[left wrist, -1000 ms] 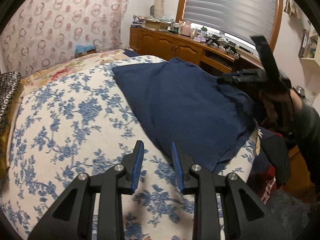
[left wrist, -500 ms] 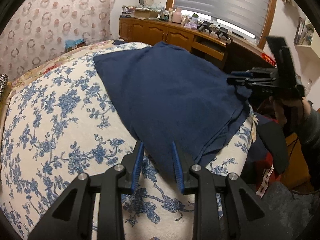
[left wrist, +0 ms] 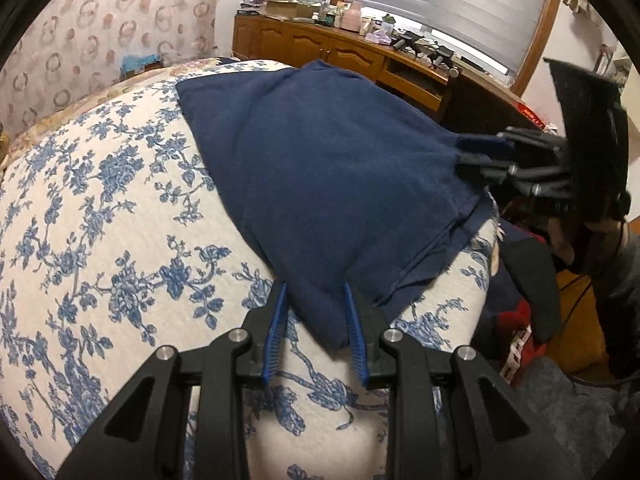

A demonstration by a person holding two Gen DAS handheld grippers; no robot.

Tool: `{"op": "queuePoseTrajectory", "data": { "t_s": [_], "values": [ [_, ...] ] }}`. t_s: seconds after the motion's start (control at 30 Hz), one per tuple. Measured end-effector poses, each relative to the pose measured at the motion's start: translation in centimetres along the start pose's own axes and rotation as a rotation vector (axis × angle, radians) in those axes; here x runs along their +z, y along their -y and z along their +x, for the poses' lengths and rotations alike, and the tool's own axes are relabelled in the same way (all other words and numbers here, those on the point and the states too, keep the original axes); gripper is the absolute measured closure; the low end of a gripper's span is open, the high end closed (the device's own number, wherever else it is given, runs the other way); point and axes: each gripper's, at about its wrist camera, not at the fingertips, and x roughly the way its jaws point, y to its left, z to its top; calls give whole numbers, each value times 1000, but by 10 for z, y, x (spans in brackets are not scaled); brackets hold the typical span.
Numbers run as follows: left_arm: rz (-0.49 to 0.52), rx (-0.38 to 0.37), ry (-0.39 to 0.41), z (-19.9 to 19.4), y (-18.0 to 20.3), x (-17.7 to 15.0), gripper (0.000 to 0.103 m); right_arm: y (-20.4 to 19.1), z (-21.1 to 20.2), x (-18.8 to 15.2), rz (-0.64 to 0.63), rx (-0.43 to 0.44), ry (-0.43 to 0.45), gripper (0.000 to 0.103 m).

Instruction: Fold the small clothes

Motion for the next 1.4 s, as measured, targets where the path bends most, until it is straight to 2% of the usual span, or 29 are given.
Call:
{"op": "queuePoseTrajectory", "data": {
  "t_s": [0.07,0.1,0.17,0.3,0.43,0.5,0.63,0.83,0.87,0.9,0.93,1.0,1.03,1.23,1.4],
  "values": [
    [1,-56,-13,-1,0,-1,80,-9,5,-4,-22,19,-20,51],
    [7,-82,-18,-1,2,-1,92,-13,7,-6,-31,31,-29,51],
    [32,-77,1,-5,7,2,100,-21,11,-11,-51,51,-44,50],
    [40,-119,98,-28,15,20,101,-33,12,-15,-84,77,-51,49],
    [63,-103,193,-50,24,49,102,-41,14,-17,-117,61,-65,47],
    [71,-95,216,-54,25,62,102,-40,15,-18,-129,32,-68,46],
    [63,-85,249,-55,22,78,102,-25,17,-20,-116,-81,-72,46],
    [34,-57,270,-53,10,81,102,4,14,-25,-92,-141,-74,46],
    [26,-52,273,-53,8,81,102,8,14,-24,-91,-144,-76,51],
    [26,-53,272,-52,7,81,102,12,14,-22,-94,-147,-76,63],
    [23,-50,273,-52,4,82,102,16,15,-19,-99,-151,-78,69],
    [20,-47,274,-51,1,85,102,25,13,-11,-109,-139,-69,91],
    [21,-33,279,-51,-3,90,102,29,10,-1,-119,-140,-41,93],
    [-8,35,303,-44,-37,135,101,62,13,80,-167,-182,69,97],
    [-58,118,262,-10,-77,182,101,90,68,147,-191,-173,43,97]
  ]
}}
